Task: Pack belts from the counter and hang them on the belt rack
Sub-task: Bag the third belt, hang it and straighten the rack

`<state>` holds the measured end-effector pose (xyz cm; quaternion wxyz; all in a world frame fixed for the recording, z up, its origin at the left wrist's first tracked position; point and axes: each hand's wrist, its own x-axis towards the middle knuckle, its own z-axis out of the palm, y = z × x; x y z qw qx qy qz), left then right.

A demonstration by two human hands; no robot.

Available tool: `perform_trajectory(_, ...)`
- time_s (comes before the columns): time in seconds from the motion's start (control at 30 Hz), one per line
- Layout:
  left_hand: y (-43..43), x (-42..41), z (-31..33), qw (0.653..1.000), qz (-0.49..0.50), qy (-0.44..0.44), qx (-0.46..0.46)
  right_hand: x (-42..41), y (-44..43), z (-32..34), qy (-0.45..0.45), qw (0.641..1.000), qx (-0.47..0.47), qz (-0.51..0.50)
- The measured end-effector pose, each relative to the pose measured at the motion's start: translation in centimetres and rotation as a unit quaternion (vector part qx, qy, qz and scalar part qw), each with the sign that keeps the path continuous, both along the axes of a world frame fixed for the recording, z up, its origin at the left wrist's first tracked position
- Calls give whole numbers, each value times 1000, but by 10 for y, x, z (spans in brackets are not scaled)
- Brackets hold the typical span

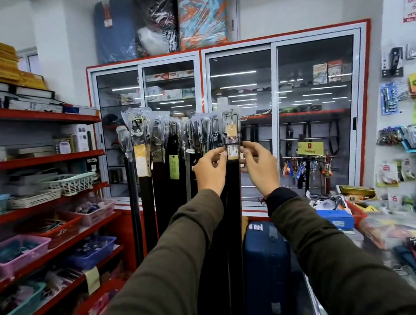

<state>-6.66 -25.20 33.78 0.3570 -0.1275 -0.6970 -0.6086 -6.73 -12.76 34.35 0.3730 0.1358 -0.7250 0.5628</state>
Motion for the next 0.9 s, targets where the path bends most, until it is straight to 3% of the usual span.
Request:
perform_trajectory(0.1,-6,-3,-3,988,42,72,-127,-11,6,-11,88,981,156,-69)
perform_trajectory(0.2,-16,-11,-1,945,101,138,-280,-26,11,-13,128,939,291,-134)
perform_trajectory(0.37,-31,-37,10,868,154,184,-434,-54,14,-8,156,903,363,-171)
perform_trajectory(0.47,-37,-53,12,846,185,181,-466,-71,14,-8,154,888,391,-188)
perform_trajectory(0.63,-45,-75,11,842,215,141,-474,-94,7,-6,150,879,410,-193)
perform_trajectory(0.8,-47,-75,11,835,223,145,-481,-98,0,-10,164,890,380,-192)
perform_trajectory(0.9,-53,-65,10,825,251,174,-475,-90,-13,-11,188,906,316,-212)
